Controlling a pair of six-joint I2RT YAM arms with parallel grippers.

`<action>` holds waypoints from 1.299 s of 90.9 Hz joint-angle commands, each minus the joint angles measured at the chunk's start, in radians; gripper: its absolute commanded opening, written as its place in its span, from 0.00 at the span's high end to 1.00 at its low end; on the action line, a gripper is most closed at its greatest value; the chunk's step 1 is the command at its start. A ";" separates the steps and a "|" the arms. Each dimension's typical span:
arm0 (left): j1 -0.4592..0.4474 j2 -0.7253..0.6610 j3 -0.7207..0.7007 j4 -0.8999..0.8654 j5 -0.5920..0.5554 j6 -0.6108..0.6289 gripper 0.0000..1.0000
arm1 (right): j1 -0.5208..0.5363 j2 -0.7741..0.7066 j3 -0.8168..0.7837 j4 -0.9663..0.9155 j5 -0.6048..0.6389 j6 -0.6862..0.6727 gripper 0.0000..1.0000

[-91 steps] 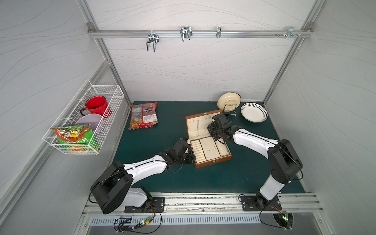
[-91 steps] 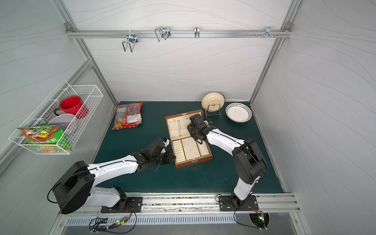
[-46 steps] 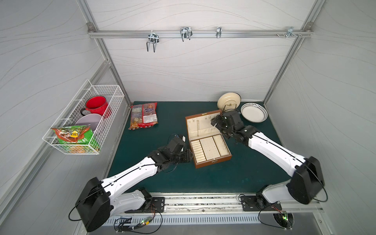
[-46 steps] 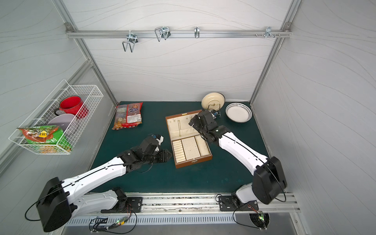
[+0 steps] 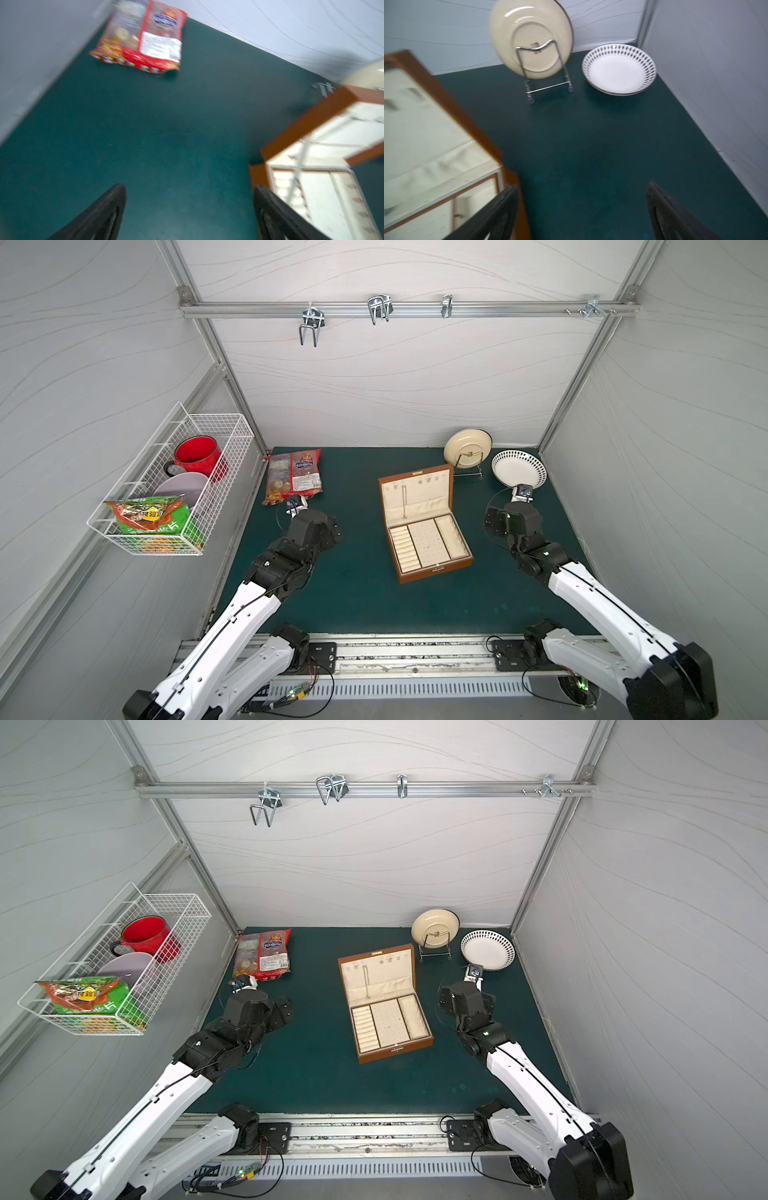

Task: Put jewelry chain into jewelry box
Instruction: Reset both arms

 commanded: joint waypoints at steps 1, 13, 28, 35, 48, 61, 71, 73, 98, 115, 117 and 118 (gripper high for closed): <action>0.055 0.110 -0.086 0.263 -0.199 0.189 0.00 | -0.122 0.007 -0.066 0.177 0.006 -0.155 0.01; 0.148 0.276 -0.202 0.612 -0.208 0.374 0.00 | -0.277 0.096 -0.129 0.308 -0.100 -0.113 0.01; 0.264 0.521 -0.204 0.743 -0.180 0.371 0.01 | -0.315 0.232 -0.186 0.555 -0.190 -0.136 0.01; 0.267 0.590 -0.195 0.837 -0.167 0.426 0.04 | -0.316 0.292 -0.211 0.663 -0.236 -0.151 0.01; 0.269 0.639 -0.218 1.077 -0.095 0.507 0.04 | -0.316 0.402 -0.188 0.734 -0.324 -0.194 0.01; 0.281 0.698 -0.285 1.338 -0.005 0.580 0.02 | -0.331 0.475 -0.209 0.867 -0.373 -0.236 0.01; 0.368 0.666 -0.317 1.314 0.171 0.512 0.02 | -0.351 0.570 -0.239 1.014 -0.487 -0.255 0.01; 0.391 0.656 -0.338 1.335 0.221 0.495 0.00 | -0.352 0.581 -0.240 1.020 -0.496 -0.261 0.01; 0.422 0.683 -0.394 1.456 0.361 0.513 0.00 | -0.372 0.576 -0.180 0.893 -0.574 -0.265 0.01; 0.416 0.684 -0.394 1.461 0.351 0.516 0.00 | -0.375 0.576 -0.177 0.884 -0.575 -0.259 0.01; 0.415 0.683 -0.394 1.461 0.350 0.517 0.00 | -0.375 0.577 -0.177 0.887 -0.574 -0.259 0.01; 0.414 0.684 -0.394 1.460 0.349 0.518 0.00 | -0.374 0.577 -0.177 0.886 -0.574 -0.259 0.01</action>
